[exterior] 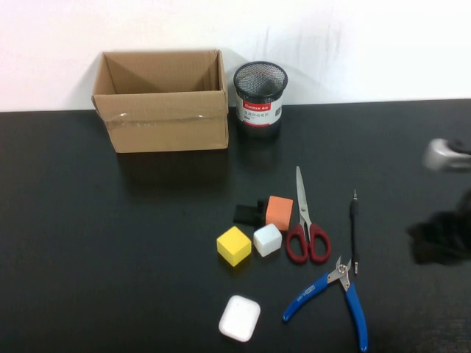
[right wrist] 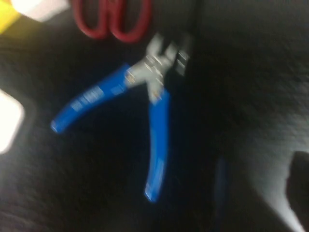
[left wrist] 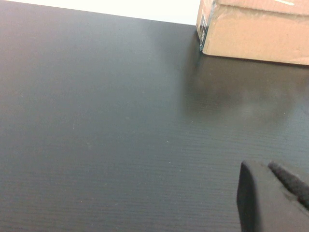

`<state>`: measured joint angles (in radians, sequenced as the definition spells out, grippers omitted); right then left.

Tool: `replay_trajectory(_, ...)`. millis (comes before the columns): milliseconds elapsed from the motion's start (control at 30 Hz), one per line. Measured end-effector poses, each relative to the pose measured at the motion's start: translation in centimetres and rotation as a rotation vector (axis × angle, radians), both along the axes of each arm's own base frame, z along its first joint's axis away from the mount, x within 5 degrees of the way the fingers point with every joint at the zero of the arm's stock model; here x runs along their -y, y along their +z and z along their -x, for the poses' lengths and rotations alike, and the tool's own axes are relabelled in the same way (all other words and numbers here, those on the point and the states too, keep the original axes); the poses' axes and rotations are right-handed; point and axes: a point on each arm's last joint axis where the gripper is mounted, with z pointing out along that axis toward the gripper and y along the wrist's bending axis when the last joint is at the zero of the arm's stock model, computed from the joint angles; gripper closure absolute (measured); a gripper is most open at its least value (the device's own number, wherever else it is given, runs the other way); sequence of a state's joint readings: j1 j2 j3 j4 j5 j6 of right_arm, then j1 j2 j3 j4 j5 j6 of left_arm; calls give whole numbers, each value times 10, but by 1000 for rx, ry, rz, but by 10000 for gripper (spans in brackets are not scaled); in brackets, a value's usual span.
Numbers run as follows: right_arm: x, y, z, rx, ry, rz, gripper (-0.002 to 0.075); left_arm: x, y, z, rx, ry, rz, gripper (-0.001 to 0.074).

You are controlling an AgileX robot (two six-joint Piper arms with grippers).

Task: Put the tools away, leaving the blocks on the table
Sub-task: Pick up the long Screwdriver from the table

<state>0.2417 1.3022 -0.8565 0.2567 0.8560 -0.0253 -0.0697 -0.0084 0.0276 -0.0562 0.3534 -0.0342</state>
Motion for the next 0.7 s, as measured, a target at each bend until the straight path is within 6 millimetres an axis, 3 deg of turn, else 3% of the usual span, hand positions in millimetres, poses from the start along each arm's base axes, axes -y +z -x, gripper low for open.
replay_trajectory(100, -19, -2, -20, -7, 0, 2, 457, 0, 0, 0, 0, 0, 0, 732)
replay_trajectory(267, -42, -11, -72, 4, -74, 93, 424, 0, 0, 0, 0, 0, 0, 732)
replay_trajectory(533, -68, -54, -147, -36, -109, 131, 419, 0, 0, 0, 0, 0, -2, 732)
replay_trajectory(700, -77, -87, -173, -107, -105, 175, 445, 0, 0, 0, 0, 0, -2, 732)
